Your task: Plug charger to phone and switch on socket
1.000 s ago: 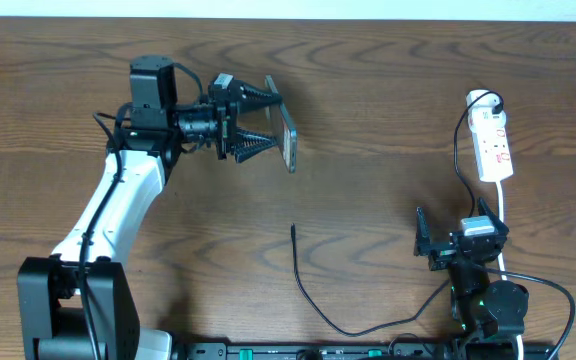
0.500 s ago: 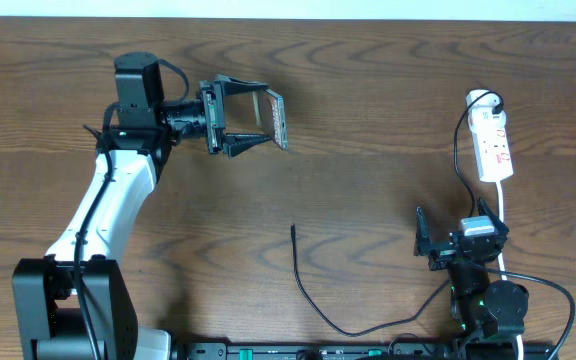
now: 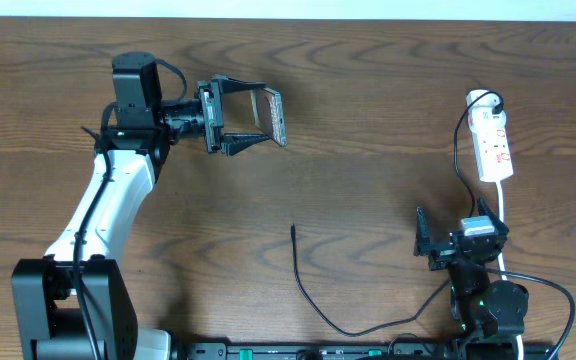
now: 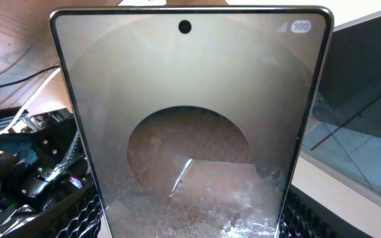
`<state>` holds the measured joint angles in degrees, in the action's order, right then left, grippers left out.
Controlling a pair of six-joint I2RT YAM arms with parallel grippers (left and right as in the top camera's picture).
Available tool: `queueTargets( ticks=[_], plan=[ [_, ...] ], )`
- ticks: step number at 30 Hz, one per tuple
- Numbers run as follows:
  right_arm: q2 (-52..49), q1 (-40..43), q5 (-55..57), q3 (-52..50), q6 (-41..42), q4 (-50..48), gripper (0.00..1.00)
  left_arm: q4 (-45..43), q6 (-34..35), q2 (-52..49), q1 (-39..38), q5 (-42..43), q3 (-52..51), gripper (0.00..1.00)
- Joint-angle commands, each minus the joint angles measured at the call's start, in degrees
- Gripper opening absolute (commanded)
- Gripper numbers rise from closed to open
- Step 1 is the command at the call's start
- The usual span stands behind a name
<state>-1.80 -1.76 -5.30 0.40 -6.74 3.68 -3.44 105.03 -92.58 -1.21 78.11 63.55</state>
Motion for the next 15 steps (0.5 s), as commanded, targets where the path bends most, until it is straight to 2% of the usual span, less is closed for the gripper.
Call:
queueTargets(
  ticks=[1, 15],
  plan=[
    [0.1, -0.4, 0.3, -0.1, -0.6, 0.2, 0.99, -0.6, 0.3, 1.3, 0.3, 2.5, 1.2, 0.08],
    [0.1, -0.4, 0.3, -0.1, -0.6, 0.2, 0.99, -0.6, 0.2, 1.3, 0.3, 5.1, 1.2, 0.07]
  ],
)
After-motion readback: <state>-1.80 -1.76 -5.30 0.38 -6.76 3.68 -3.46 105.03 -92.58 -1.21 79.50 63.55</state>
